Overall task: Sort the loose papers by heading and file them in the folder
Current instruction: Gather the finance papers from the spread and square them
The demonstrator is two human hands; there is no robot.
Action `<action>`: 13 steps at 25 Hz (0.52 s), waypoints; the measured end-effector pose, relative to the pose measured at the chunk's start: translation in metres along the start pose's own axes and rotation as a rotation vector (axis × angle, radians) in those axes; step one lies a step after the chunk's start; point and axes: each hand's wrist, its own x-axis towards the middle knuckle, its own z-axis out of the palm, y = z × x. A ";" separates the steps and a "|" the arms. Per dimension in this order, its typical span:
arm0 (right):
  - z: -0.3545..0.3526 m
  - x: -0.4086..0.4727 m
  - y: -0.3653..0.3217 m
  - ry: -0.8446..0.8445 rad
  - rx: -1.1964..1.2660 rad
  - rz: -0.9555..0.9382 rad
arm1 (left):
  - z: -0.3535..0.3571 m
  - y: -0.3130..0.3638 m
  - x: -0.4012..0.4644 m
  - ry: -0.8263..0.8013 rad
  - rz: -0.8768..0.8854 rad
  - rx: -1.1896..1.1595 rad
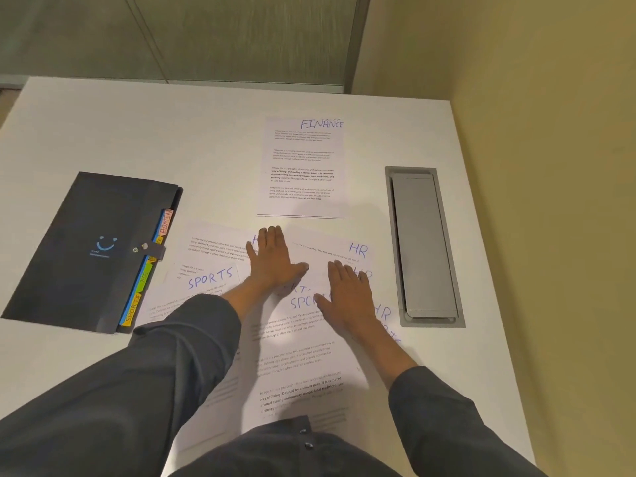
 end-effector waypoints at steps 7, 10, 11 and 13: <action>-0.003 -0.002 -0.001 0.007 0.045 -0.020 | -0.016 0.006 0.015 -0.019 0.122 0.012; -0.015 0.000 -0.001 0.100 0.135 0.024 | -0.020 0.009 0.010 0.004 -0.008 -0.445; -0.022 0.002 -0.001 0.172 0.158 0.035 | -0.023 0.011 0.004 0.022 -0.016 -0.584; -0.038 0.004 0.002 0.298 0.157 0.007 | -0.030 0.014 -0.014 0.039 0.072 -0.701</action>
